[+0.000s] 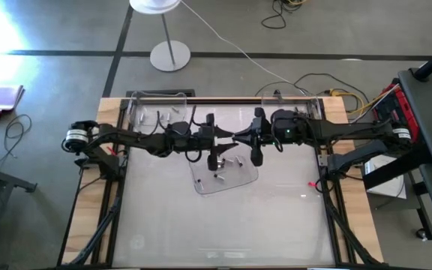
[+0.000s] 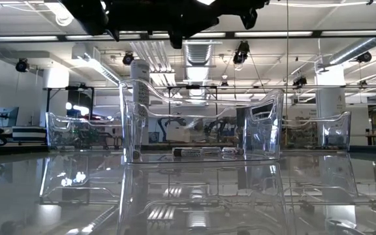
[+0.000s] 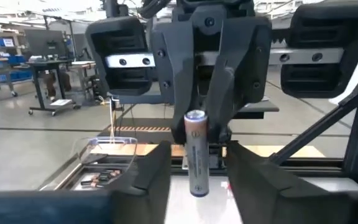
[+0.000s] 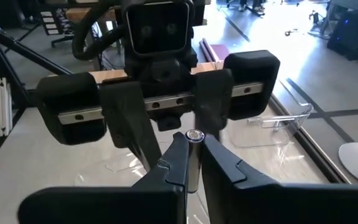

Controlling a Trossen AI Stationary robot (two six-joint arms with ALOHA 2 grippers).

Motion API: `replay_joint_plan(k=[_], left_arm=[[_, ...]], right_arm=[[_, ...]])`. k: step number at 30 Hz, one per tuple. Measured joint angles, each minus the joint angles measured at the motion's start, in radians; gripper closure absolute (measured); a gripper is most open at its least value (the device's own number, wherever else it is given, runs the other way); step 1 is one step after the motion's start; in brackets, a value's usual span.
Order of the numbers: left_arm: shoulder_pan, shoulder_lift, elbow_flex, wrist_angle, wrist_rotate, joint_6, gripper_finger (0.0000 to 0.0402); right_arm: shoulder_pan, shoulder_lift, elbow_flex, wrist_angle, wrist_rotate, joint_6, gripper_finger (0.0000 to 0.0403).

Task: Sort batteries
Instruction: Put the white battery into the top left transparent bin

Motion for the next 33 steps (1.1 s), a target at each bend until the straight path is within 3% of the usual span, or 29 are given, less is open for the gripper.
replay_joint_plan(k=[5, 10, 13, 17, 22, 24, 28, 33], left_arm=[[0.001, -0.004, 0.001, -0.014, 0.024, 0.015, 0.0374], [0.004, -0.023, 0.001, -0.061, 0.024, 0.011, 0.0385], [0.016, -0.079, 0.027, -0.253, 0.012, 0.021, 0.0390], [0.071, -0.191, 0.106, -0.665, -0.107, 0.014, 0.0390], [0.293, -0.255, 0.243, -1.332, -0.364, -0.177, 0.0390], [0.423, -0.239, 0.288, -1.533, -0.383, -0.300, 0.0390], [0.679, -0.150, 0.326, -1.712, -0.321, -0.443, 0.0390], [0.848, 0.008, 0.323, -1.677, -0.105, -0.444, 0.0388]], right_arm=[[0.000, 0.000, 0.000, -0.001, -0.001, -0.012, 0.0381], [0.000, -0.002, 0.000, 0.000, -0.001, -0.009, 0.0340], [0.000, -0.035, -0.001, -0.008, 0.003, -0.027, 0.0298], [0.000, -0.126, 0.000, -0.075, 0.003, -0.043, 0.0241], [0.000, -0.207, -0.001, -0.336, 0.003, 0.024, 0.0190], [0.001, -0.225, -0.015, -0.428, 0.002, 0.070, 0.0178], [0.011, -0.247, -0.087, -0.477, 0.004, 0.167, 0.0164], [0.015, -0.249, -0.156, -0.476, 0.002, 0.240, 0.0162]])
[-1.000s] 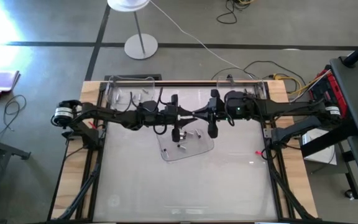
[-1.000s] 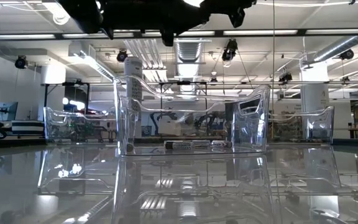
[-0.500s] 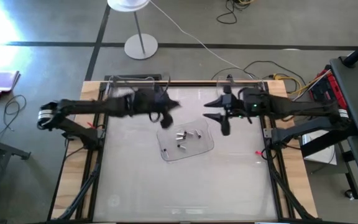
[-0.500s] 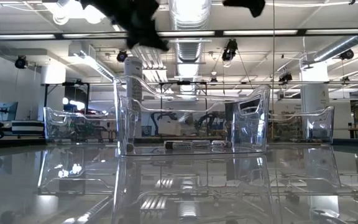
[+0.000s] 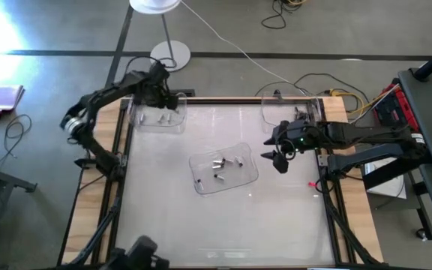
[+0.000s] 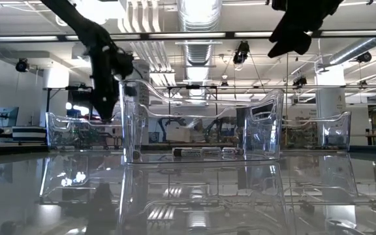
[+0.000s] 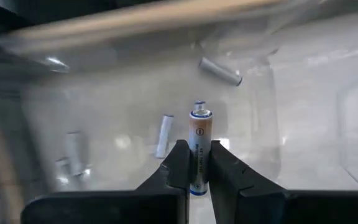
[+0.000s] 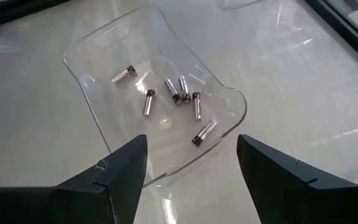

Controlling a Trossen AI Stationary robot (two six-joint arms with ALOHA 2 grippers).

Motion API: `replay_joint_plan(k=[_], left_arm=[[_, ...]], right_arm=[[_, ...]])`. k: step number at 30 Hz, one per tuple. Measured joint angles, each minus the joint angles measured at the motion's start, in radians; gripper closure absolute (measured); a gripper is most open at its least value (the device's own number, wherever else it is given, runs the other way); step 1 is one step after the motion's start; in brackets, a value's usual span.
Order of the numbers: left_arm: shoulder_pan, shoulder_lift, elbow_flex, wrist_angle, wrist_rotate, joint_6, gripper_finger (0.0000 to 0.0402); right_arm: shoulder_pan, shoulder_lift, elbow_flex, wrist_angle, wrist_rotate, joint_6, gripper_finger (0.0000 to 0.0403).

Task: Sort batteries
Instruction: Put the white battery into the top left transparent bin, then return to Home Position

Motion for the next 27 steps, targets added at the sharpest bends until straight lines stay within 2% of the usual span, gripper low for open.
replay_joint_plan(k=[7, 13, 19, 27], left_arm=[[0.026, 0.185, 0.014, 0.019, 0.035, -0.016, 0.0386], [0.035, 0.270, 0.016, 0.015, 0.048, -0.051, 0.0385], [0.035, 0.267, 0.014, 0.014, 0.043, -0.055, 0.0363], [0.032, 0.166, 0.016, -0.036, 0.043, 0.005, 0.0273]], right_arm=[[0.008, 0.000, -0.013, 0.005, -0.003, -0.030, 0.0166], [0.011, -0.008, -0.013, 0.006, -0.003, -0.046, 0.0150], [0.014, -0.015, -0.013, -0.015, -0.003, -0.065, 0.0128], [0.014, -0.015, -0.013, -0.015, -0.003, -0.085, 0.0099]])
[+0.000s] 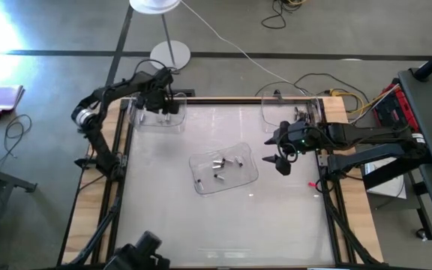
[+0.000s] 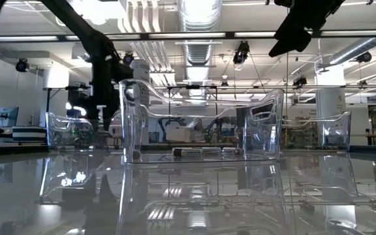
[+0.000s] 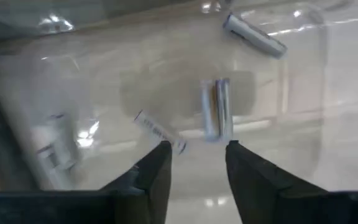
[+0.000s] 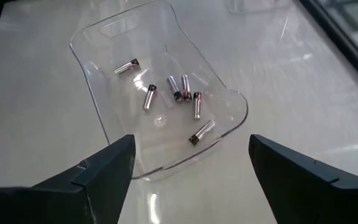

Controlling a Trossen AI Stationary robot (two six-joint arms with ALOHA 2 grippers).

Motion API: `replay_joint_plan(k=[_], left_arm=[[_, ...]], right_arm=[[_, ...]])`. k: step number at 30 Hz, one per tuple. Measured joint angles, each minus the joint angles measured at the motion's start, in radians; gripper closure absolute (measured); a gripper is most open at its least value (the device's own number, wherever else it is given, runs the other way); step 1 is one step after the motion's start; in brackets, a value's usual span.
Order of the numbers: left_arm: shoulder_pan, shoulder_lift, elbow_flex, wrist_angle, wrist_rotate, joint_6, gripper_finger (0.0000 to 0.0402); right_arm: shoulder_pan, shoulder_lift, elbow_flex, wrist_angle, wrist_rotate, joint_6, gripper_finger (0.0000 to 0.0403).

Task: Sort batteries
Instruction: Return to Home Position

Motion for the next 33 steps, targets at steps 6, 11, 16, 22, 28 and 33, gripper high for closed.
replay_joint_plan(k=[6, 11, 16, 22, 28, 33], left_arm=[[-0.076, -0.248, -0.051, 0.003, -0.002, 0.059, 0.0245], [-0.283, -0.524, -0.188, 0.199, -0.001, 0.088, 0.0244], [-0.567, -0.765, -0.405, 0.537, -0.001, 0.146, 0.0244], [-0.848, -0.909, -0.675, 0.995, -0.087, 0.200, 0.0244], [-0.933, -0.915, -0.812, 1.237, -0.086, 0.250, 0.0244], [-0.933, -1.003, -0.749, 1.061, -0.018, 0.254, 0.0245]], right_arm=[[0.001, -0.001, -0.026, 0.126, 0.000, -0.081, 0.0097], [0.011, 0.002, -0.145, 0.385, -0.004, -0.135, 0.0113], [0.014, 0.015, -0.288, 0.647, -0.008, -0.153, 0.0133], [0.045, 0.120, -0.364, 0.741, 0.055, -0.189, 0.0168], [0.045, 0.178, -0.300, 0.722, 0.053, -0.261, 0.0196], [0.041, 0.052, -0.236, 0.567, 0.061, -0.371, 0.0212]])
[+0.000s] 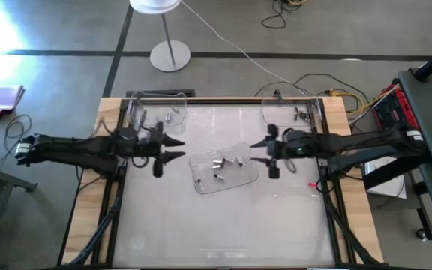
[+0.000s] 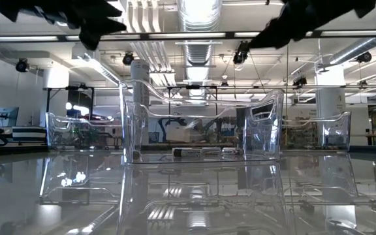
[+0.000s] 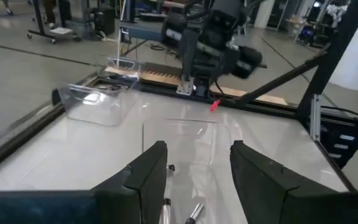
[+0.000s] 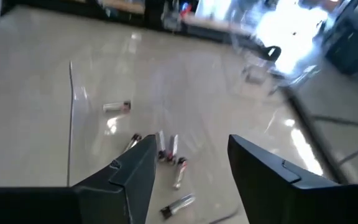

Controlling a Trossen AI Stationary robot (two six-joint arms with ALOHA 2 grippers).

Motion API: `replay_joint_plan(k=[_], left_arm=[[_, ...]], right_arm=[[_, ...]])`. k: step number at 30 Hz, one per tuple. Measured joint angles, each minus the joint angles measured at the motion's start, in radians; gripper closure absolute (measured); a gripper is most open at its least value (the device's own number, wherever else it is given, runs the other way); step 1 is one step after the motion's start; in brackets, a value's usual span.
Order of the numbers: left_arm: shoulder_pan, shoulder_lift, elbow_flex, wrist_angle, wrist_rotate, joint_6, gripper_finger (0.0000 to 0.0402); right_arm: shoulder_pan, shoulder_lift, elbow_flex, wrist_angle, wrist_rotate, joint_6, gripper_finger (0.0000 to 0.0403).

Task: Sort batteries
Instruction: Return to Home Position

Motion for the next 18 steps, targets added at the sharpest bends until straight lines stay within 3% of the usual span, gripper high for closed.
replay_joint_plan(k=[4, 8, 18], left_arm=[[0.000, -0.096, 0.081, -0.180, -0.001, 0.027, 0.0246], [-0.001, -0.185, 0.090, -0.183, 0.000, 0.078, 0.0246], [-0.001, -0.373, -0.119, -0.097, 0.000, 0.096, 0.0246]], right_arm=[[0.000, -0.163, 0.009, -0.094, 0.003, -0.027, 0.0224], [0.000, -0.346, -0.012, -0.137, 0.003, -0.023, 0.0236], [0.000, -0.757, -0.226, -0.136, 0.003, 0.059, 0.0268]])
